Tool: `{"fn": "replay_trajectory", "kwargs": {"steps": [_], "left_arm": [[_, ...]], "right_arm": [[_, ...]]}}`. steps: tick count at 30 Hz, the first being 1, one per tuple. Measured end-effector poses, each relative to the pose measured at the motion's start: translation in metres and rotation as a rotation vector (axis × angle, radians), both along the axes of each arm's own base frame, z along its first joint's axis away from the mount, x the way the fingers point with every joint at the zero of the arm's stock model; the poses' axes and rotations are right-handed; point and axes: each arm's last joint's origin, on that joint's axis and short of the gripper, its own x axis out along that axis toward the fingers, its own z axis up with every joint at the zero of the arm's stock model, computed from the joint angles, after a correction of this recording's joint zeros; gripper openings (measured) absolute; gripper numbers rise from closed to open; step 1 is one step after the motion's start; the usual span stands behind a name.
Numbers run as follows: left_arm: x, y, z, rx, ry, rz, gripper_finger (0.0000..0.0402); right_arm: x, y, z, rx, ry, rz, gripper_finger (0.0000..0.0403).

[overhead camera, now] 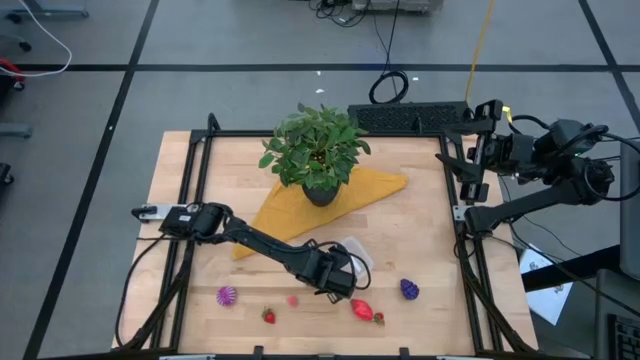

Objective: Pick and placing Produce into tupperware
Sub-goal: Put the top lychee into the transparent bin

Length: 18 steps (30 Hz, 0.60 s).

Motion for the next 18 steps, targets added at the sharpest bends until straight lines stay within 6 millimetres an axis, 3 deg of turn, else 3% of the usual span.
{"fn": "replay_trajectory", "kwargs": {"steps": [18], "left_arm": [[0.0003, 0.0008, 0.0, 0.007, 0.004, -0.021, 0.0129]], "right_arm": [[0.0008, 0.0001, -0.0028, -0.004, 0.03, 0.0, 0.0228]]}}
